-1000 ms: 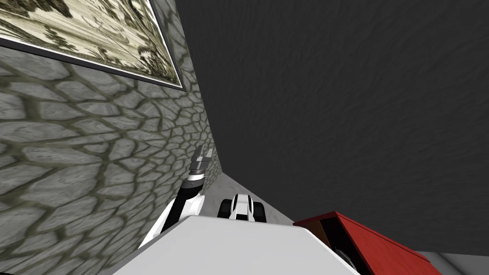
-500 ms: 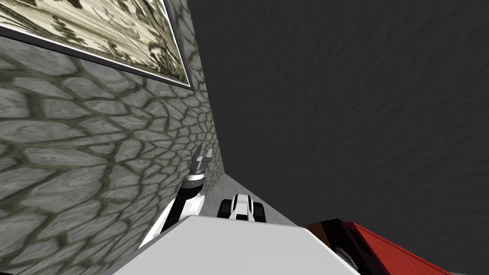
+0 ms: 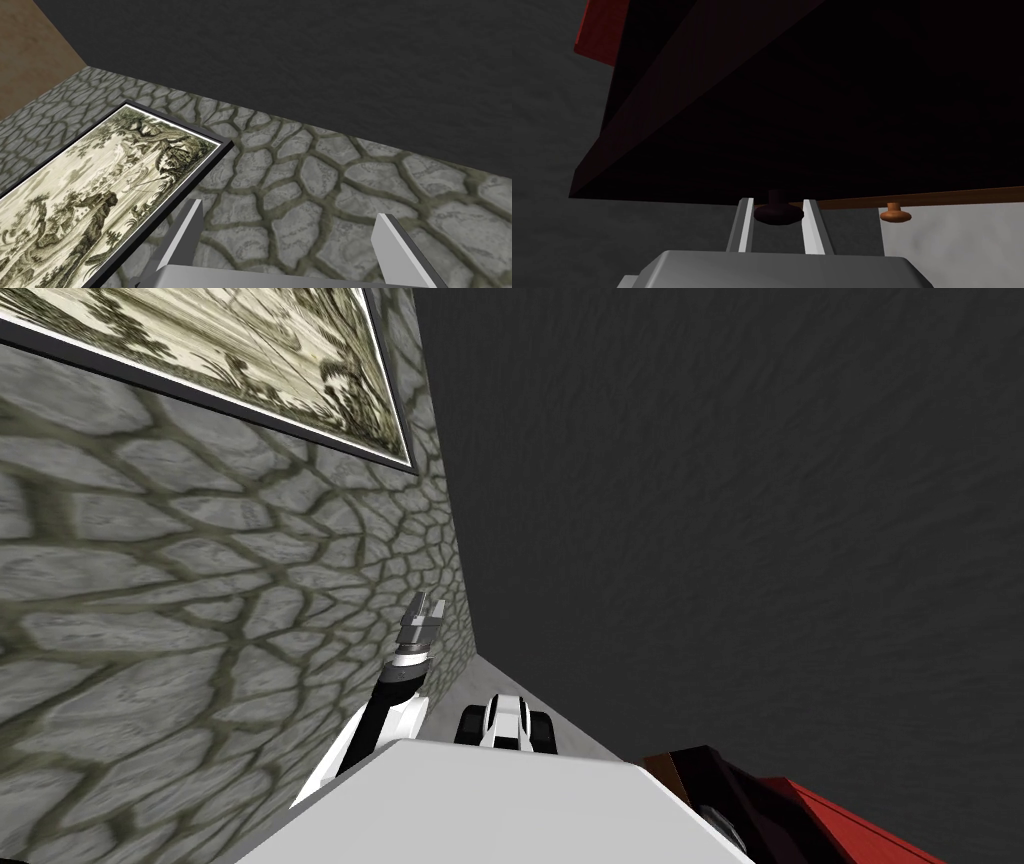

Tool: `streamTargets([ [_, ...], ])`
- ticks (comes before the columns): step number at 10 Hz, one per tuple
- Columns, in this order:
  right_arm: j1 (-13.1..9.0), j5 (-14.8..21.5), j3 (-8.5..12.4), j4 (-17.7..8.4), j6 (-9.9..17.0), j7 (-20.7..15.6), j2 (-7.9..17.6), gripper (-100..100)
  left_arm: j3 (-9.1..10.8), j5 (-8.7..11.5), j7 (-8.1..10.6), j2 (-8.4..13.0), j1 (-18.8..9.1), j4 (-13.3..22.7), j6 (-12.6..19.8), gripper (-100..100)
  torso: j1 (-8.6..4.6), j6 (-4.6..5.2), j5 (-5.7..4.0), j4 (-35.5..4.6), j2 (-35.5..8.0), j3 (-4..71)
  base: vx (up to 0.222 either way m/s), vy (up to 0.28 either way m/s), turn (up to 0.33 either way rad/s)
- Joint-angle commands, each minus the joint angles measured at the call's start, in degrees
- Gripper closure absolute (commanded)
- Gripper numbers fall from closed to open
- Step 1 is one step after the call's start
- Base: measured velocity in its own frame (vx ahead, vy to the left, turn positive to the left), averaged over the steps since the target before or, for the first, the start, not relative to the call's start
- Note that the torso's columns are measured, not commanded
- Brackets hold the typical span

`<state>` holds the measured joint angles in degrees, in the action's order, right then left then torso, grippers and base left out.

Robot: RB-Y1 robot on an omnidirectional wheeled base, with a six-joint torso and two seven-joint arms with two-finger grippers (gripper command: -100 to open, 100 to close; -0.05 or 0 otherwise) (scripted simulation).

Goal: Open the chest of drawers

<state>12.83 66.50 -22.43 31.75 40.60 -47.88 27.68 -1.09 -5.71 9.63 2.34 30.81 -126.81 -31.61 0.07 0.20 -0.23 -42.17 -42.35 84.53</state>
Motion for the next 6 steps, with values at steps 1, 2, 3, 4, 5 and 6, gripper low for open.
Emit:
streamTargets([
  [1, 0.4, -1.2, 0.6, 0.2, -3.5, 0.2, 3.9, -100, 0.00, 0.0, 0.00, 0.0, 0.0, 0.0, 0.0, 0, -0.15, -0.05, 0.37, -0.1, -0.1, 0.0, -0.009, 0.125, -0.007],
  [2, 0.4, -1.2, 0.6, 0.2, -3.5, 0.2, 3.9, -100, 0.01, 0.0, 0.00, 0.0, 0.0, 0.0, 0.0, 0, -0.25, -0.16, 0.47, -0.2, -0.1, 0.0, -0.010, 0.049, 0.004],
  [3, 0.6, -1.6, 0.9, 0.2, -4.7, 0.2, 5.1, -100, 0.02, 0.0, 0.00, 0.0, 0.0, 0.0, 0.0, 0, -0.34, -0.16, 0.28, -0.2, -0.1, 0.0, -0.002, 0.038, 0.002],
  [4, 0.6, -1.6, 0.9, 0.2, -4.7, 0.2, 5.1, -100, 0.02, 0.0, 0.00, 0.0, 0.0, 0.0, 0.0, 0, -0.24, -0.20, 0.22, -0.1, 0.0, 0.0, 0.001, 0.030, 0.002],
  [5, 0.7, -2.1, 1.1, 0.3, -5.9, 0.3, 6.4, -100, 0.02, 0.0, 0.00, 0.0, 0.0, 0.0, 0.0, 0, -0.15, -0.19, 0.22, -0.1, 0.1, 0.1, 0.008, 0.046, 0.004],
  [6, 0.9, -2.5, 1.3, 0.3, -7.1, 0.4, 7.7, -100, 0.02, 0.0, 0.00, 0.0, 0.0, 0.0, 0.0, 0, -0.03, -0.21, 0.24, -0.1, 0.1, 0.1, 0.008, 0.080, 0.005],
])
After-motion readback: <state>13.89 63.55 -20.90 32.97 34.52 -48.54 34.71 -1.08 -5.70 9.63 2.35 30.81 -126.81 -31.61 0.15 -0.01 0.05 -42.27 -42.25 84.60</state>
